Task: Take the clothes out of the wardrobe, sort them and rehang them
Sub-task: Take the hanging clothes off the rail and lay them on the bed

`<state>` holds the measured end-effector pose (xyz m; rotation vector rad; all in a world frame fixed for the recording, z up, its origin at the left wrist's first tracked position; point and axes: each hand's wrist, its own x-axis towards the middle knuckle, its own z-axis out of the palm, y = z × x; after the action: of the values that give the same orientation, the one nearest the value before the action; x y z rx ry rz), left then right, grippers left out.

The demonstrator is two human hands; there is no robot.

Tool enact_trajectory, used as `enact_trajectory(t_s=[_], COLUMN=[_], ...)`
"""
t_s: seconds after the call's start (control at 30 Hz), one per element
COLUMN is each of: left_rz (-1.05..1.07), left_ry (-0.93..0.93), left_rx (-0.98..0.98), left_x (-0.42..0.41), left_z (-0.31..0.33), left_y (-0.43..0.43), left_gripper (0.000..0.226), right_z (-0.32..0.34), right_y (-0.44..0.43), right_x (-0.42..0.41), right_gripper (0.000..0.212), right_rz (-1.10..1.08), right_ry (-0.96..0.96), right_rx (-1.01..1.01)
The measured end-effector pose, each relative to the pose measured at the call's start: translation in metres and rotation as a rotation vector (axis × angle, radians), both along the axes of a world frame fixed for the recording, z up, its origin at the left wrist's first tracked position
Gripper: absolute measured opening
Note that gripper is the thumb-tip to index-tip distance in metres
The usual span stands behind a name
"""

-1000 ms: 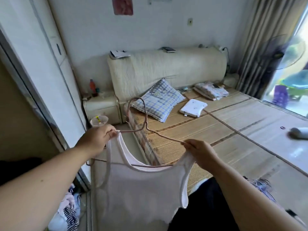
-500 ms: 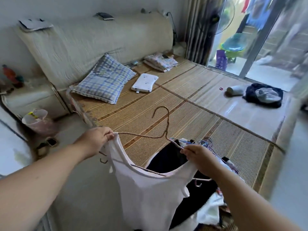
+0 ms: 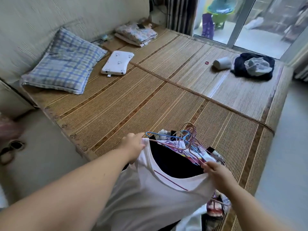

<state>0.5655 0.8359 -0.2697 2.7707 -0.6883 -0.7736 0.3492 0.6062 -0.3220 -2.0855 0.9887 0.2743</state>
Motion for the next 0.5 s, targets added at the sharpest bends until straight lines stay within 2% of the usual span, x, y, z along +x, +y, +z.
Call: enact_trajectory(t_s=[0.03, 0.1, 0.2, 0.4, 0.5], left_rz=[0.005, 0.009, 0.008, 0.110, 0.228], left_ry=[0.006, 0.010, 0.024, 0.004, -0.072], left_rx=[0.001, 0.009, 0.021, 0.033, -0.025], left_x=[-0.001, -0.006, -0.014, -0.018, -0.016], left_z=[-0.004, -0.009, -0.012, 0.027, 0.071], left_y=[-0.004, -0.002, 0.015, 0.089, 0.143], left_gripper=[0.055, 0.069, 0.074, 0.070, 0.068], right_z=[-0.003, -0.008, -0.006, 0.029, 0.071], right_y=[-0.003, -0.005, 0.003, 0.075, 0.145], right_x=[0.004, 0.015, 0.034, 0.110, 0.162], right_gripper=[0.013, 0.027, 0.044, 0.032, 0.040], right_rz=[0.013, 0.039, 0.146, 0.581, 0.775], right_ry=[0.049, 0.145, 0.194, 0.084, -0.073], right_rx=[-0.039, -0.118, -0.136, -0.181, -0.193])
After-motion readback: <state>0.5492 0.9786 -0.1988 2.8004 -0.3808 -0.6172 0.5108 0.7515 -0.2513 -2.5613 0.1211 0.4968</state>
